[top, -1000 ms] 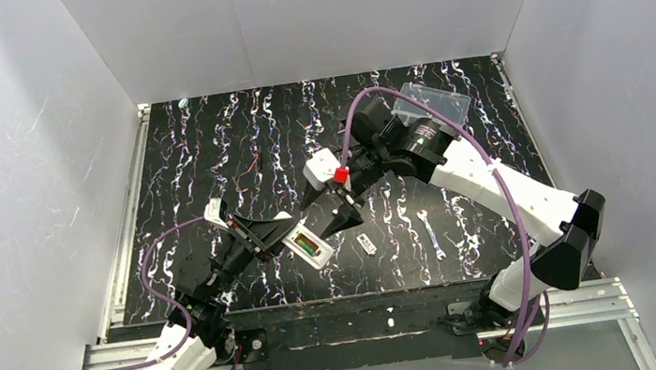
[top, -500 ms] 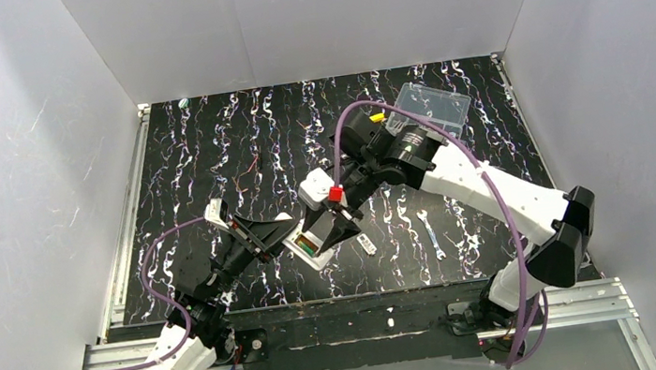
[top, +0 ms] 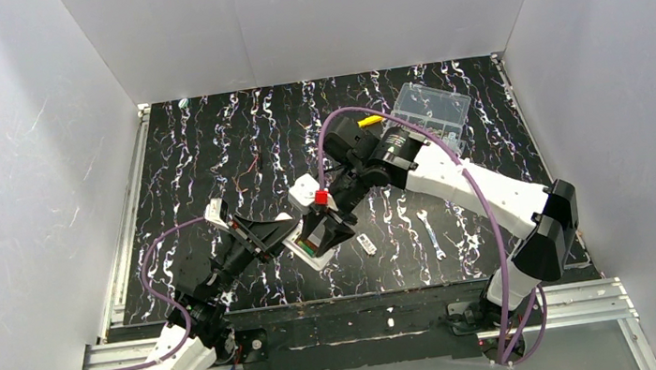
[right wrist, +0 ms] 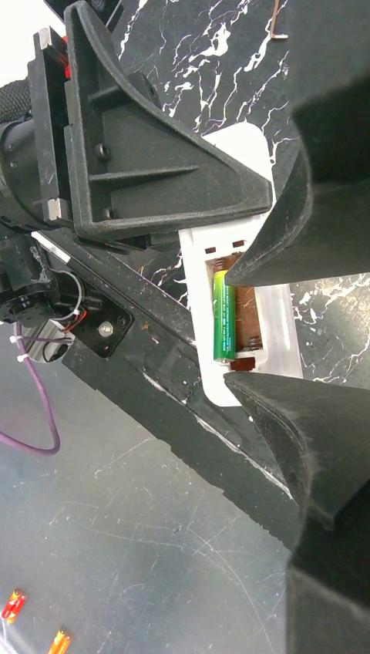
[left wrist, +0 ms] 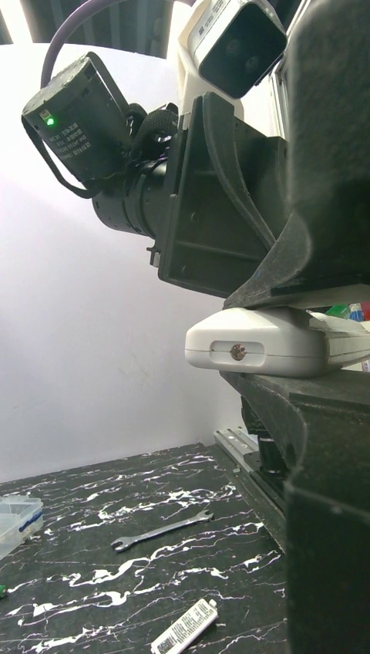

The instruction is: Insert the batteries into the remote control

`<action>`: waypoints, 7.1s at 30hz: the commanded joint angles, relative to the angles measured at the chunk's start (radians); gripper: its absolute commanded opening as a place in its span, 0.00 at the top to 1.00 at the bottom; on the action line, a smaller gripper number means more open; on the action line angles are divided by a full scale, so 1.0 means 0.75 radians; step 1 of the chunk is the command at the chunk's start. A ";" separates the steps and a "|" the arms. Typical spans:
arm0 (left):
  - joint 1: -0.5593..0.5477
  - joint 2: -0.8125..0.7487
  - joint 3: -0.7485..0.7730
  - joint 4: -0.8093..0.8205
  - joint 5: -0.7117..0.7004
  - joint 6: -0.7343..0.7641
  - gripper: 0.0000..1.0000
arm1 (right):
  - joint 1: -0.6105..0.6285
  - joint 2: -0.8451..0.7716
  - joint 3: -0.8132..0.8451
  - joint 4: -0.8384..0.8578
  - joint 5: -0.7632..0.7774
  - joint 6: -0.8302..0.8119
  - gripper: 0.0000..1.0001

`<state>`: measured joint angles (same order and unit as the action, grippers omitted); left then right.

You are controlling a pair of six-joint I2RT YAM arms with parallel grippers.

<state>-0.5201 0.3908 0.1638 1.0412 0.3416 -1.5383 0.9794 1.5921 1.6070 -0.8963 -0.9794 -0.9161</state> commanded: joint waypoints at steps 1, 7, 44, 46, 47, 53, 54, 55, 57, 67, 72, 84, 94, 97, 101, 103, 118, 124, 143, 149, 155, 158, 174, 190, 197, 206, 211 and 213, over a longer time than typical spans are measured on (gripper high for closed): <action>0.000 -0.011 0.080 0.125 0.033 0.006 1.00 | 0.011 -0.001 0.056 -0.025 -0.003 0.006 0.49; 0.000 -0.006 0.082 0.131 0.031 0.006 1.00 | 0.016 0.011 0.062 -0.030 -0.003 0.019 0.50; 0.000 -0.047 0.099 0.099 -0.035 0.010 1.00 | 0.028 0.095 0.082 -0.031 0.008 0.062 0.68; 0.000 -0.048 0.100 0.097 -0.044 0.009 1.00 | 0.028 0.100 0.083 -0.027 0.008 0.070 0.69; 0.001 -0.050 0.100 0.096 -0.048 0.009 1.00 | 0.028 0.105 0.083 -0.027 0.007 0.072 0.69; 0.000 -0.053 0.101 0.087 -0.081 0.012 1.00 | 0.031 0.117 0.083 -0.028 0.014 0.090 0.71; 0.000 -0.051 0.101 0.091 -0.086 0.011 1.00 | 0.032 0.117 0.083 -0.027 0.017 0.092 0.72; 0.000 -0.049 0.101 0.093 -0.087 0.010 1.00 | 0.032 0.119 0.082 -0.026 0.021 0.093 0.72; 0.000 -0.046 0.101 0.096 -0.091 0.010 1.00 | 0.032 0.121 0.081 -0.021 0.028 0.101 0.73; 0.000 -0.068 0.113 0.016 -0.121 0.029 1.00 | 0.034 0.133 0.083 0.045 0.109 0.194 0.77; 0.000 -0.087 0.109 -0.029 -0.140 0.043 1.00 | 0.034 0.141 0.084 0.076 0.165 0.268 0.78; -0.001 -0.090 0.099 -0.044 -0.170 0.043 1.00 | 0.035 0.162 0.078 0.184 0.249 0.419 0.78; 0.000 -0.103 0.090 -0.052 -0.188 0.043 1.00 | 0.034 0.185 0.074 0.228 0.327 0.506 0.78; 0.000 -0.108 0.086 -0.055 -0.195 0.044 1.00 | 0.034 0.200 0.076 0.237 0.365 0.540 0.78; 0.000 -0.109 0.084 -0.052 -0.198 0.041 1.00 | 0.034 0.215 0.082 0.242 0.408 0.582 0.79; -0.001 -0.108 0.084 -0.051 -0.200 0.042 1.00 | 0.034 0.224 0.087 0.244 0.424 0.596 0.79; 0.000 -0.126 0.070 -0.069 -0.224 0.045 1.00 | 0.040 0.292 0.144 0.229 0.588 0.754 0.80; 0.000 -0.125 0.069 -0.068 -0.230 0.047 1.00 | 0.049 0.326 0.178 0.186 0.637 0.782 0.80; 0.000 -0.119 -0.006 -0.023 -0.206 0.053 1.00 | 0.056 0.168 0.194 0.333 0.704 0.875 0.72; 0.000 -0.127 -0.009 -0.030 -0.196 0.076 1.00 | 0.056 -0.010 0.053 0.491 0.881 1.045 0.33; -0.001 -0.122 0.010 -0.065 -0.209 0.094 1.00 | 0.058 -0.170 -0.184 0.582 0.947 1.137 0.19; 0.000 -0.120 0.036 -0.138 -0.225 0.112 1.00 | 0.072 -0.228 -0.278 0.615 0.974 1.182 0.17; 0.000 -0.121 0.095 -0.349 -0.292 0.151 1.00 | 0.270 -0.162 -0.365 0.808 1.339 1.469 0.13; 0.000 -0.126 0.120 -0.372 -0.330 0.141 1.00 | 0.309 -0.119 -0.442 0.780 1.226 1.459 0.12; 0.001 -0.116 0.119 -0.361 -0.333 0.120 1.00 | 0.322 -0.111 -0.472 0.777 1.239 1.444 0.27; 0.000 -0.133 0.131 -0.371 -0.325 0.090 1.00 | 0.322 -0.108 -0.468 0.742 1.264 1.339 0.55; 0.000 -0.162 0.127 -0.403 -0.278 0.066 1.00 | 0.297 -0.134 -0.468 0.717 1.265 1.253 0.84; 0.000 -0.170 0.122 -0.400 -0.260 0.055 1.00 | 0.271 -0.149 -0.476 0.713 1.231 1.234 0.89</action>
<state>-0.5156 0.2939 0.2104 0.6838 0.0940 -1.4441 1.2091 1.5139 1.2533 -0.3447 -0.0402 0.1085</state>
